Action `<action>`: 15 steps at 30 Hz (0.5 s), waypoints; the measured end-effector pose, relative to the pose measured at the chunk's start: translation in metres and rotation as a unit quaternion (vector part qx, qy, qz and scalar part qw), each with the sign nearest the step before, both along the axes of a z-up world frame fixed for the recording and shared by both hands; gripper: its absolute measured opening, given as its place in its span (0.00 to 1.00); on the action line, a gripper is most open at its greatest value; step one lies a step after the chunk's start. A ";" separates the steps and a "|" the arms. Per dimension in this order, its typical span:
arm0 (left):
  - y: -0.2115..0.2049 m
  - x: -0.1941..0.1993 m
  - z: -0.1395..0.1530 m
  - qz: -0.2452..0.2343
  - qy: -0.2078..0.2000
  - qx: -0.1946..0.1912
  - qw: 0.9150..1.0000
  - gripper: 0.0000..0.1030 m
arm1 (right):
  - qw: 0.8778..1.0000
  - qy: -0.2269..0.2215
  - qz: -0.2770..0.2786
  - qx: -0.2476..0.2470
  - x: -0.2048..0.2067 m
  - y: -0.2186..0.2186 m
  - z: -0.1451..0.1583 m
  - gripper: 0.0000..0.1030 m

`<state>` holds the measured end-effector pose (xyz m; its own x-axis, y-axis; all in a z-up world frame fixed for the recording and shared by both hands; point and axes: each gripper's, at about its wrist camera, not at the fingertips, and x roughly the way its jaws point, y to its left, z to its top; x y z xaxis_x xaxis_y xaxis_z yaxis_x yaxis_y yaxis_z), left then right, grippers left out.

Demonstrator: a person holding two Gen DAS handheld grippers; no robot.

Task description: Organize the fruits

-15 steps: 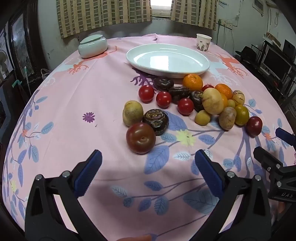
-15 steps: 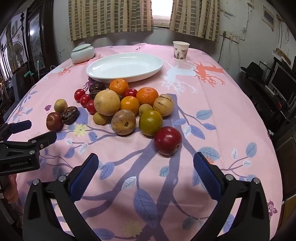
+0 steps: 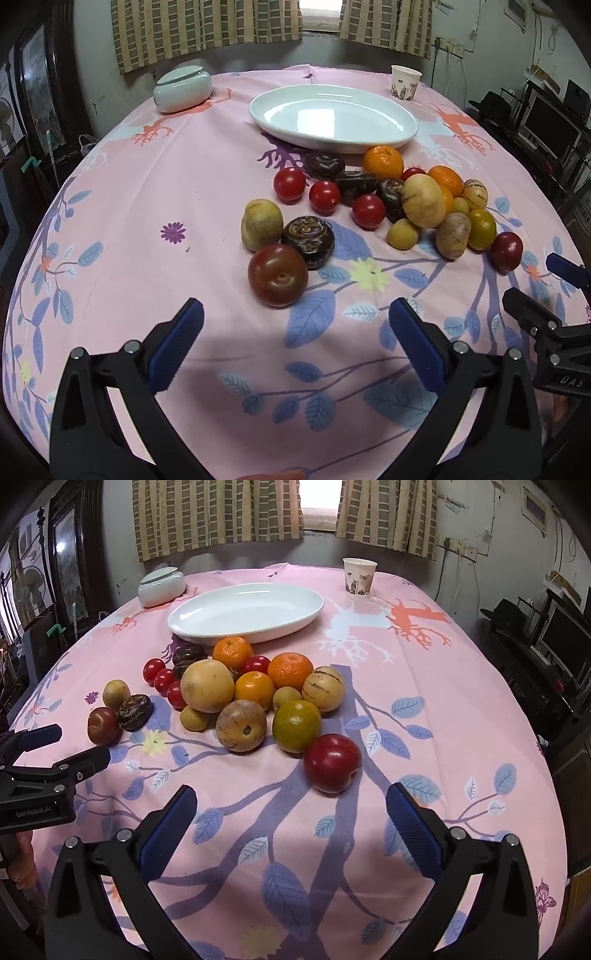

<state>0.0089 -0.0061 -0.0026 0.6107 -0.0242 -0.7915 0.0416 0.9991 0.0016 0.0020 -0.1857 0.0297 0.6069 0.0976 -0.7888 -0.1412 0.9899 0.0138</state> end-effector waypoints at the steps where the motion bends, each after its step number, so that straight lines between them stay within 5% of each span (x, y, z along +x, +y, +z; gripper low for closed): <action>1: 0.004 -0.003 -0.002 -0.002 0.000 -0.001 1.000 0.98 | 1.000 0.001 0.000 0.000 0.000 0.000 0.000 0.99; 15: 0.005 -0.006 -0.001 -0.002 0.003 -0.002 1.000 0.98 | 1.000 0.000 0.006 0.005 -0.004 0.002 0.000 0.99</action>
<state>0.0030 -0.0009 -0.0041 0.6052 -0.0304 -0.7955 0.0455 0.9990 -0.0036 -0.0022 -0.1842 0.0296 0.6049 0.1129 -0.7882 -0.1525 0.9880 0.0244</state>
